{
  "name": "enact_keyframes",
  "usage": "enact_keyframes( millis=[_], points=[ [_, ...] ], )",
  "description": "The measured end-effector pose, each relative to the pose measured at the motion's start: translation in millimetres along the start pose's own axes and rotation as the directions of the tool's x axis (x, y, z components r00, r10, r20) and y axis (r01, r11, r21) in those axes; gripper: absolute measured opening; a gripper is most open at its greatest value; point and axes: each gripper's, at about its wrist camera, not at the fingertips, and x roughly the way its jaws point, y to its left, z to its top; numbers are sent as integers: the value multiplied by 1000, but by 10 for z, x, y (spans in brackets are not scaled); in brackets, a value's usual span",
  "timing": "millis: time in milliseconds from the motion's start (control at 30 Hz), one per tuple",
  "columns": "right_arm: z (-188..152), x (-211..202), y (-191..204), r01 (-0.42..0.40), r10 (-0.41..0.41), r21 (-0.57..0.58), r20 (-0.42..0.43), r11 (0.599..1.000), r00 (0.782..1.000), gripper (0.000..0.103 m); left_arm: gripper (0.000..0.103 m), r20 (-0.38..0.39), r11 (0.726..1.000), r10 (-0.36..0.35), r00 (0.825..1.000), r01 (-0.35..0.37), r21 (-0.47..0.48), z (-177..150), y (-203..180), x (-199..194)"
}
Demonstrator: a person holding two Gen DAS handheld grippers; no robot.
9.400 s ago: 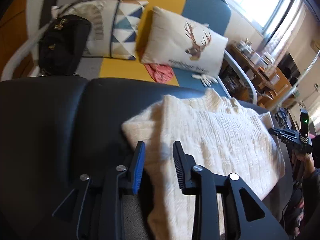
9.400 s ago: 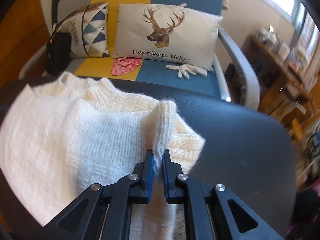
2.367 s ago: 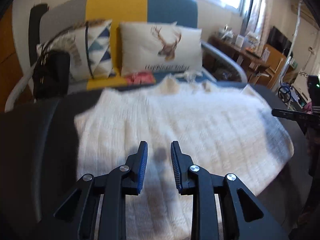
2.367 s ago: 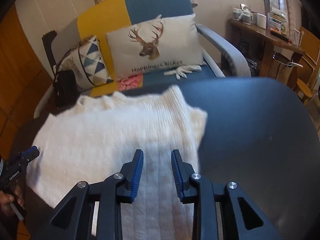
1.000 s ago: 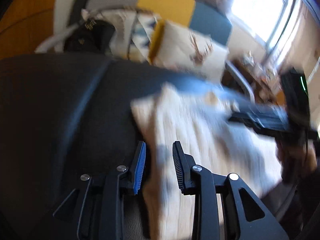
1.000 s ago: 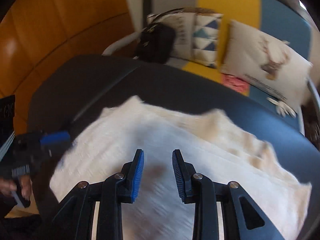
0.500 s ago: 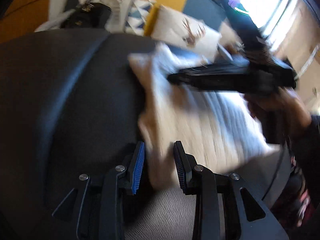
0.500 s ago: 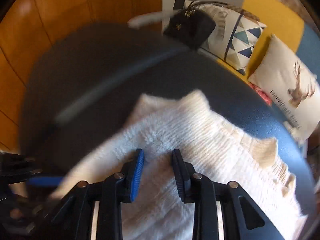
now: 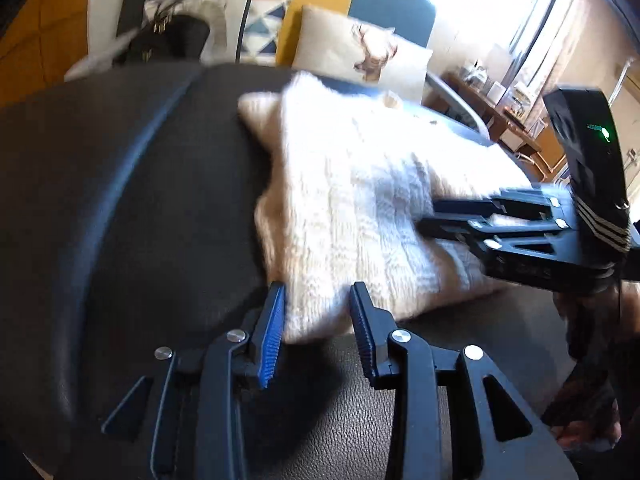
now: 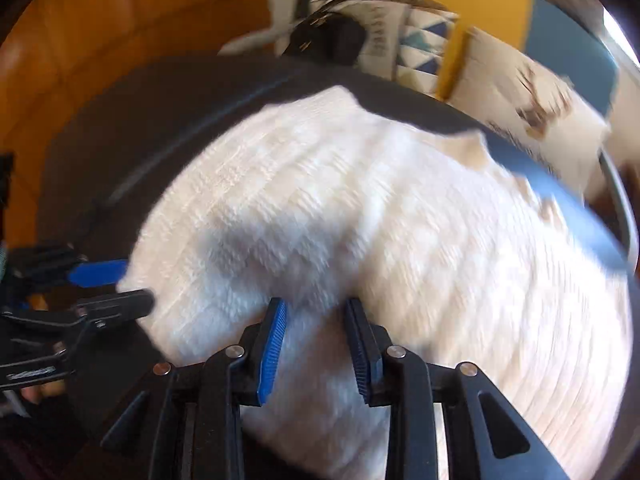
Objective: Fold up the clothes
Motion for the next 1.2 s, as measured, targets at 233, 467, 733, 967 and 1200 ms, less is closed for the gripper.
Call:
enact_keyframes(
  millis=[233,467,733,967,1200],
  points=[
    [-606,-274,-478,128,-128,188,-7,974,992,31,36,48,993,107,993,-109,52,28,-127,-184],
    [-660,-550,-561,175,-186,200,40,964,982,31,43,80,983,110,991,-120,140,336,-604,-19],
    [-1099,-599,-1191,266,-263,313,-51,912,963,36,48,-2,971,196,981,-194,139,290,-679,412],
    [-1134,-973,-1412,260,-287,395,10,881,958,35,48,49,972,181,982,-186,143,446,-796,256],
    [-1210,-671,-1795,317,-297,453,-118,833,948,36,48,2,958,231,973,-228,176,369,-806,457]
  ],
)
